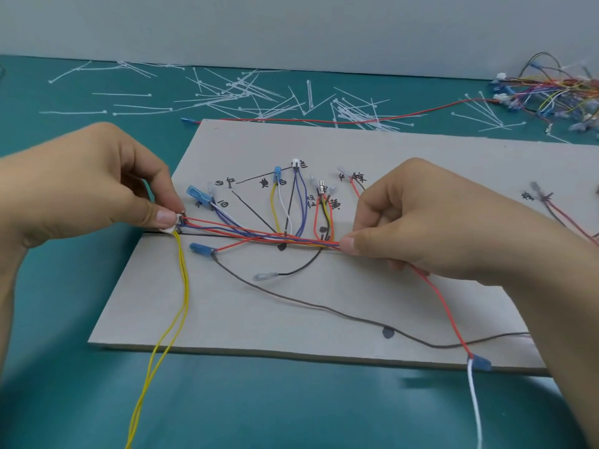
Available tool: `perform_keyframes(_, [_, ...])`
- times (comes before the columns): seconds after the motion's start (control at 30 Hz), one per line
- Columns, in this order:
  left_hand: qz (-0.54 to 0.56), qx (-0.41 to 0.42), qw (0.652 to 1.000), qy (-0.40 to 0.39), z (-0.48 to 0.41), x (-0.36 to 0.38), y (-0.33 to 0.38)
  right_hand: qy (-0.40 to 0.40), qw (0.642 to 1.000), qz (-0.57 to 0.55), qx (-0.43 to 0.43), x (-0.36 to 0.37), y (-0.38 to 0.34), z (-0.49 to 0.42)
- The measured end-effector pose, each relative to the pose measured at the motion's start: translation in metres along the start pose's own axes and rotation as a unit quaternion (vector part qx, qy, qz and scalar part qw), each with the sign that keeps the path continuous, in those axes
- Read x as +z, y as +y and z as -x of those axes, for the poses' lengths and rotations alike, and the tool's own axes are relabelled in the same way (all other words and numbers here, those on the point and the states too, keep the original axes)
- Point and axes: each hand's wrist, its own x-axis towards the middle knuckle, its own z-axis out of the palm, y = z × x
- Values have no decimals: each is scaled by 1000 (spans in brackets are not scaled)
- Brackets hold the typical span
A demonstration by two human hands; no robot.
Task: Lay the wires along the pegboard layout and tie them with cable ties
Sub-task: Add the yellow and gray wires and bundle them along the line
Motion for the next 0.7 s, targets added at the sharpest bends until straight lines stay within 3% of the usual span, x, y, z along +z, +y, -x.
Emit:
perform_keyframes(0.37, [-146, 147, 976, 67, 16, 10, 69, 37, 998, 48, -9, 1, 2, 0])
perform_keyframes(0.5, [-158, 193, 968, 19, 9, 36, 117, 49, 998, 43, -12, -2, 3, -2])
perform_keyframes(0.7, [-114, 168, 977, -64, -12, 67, 123, 47, 998, 37, -8, -2, 3, -2])
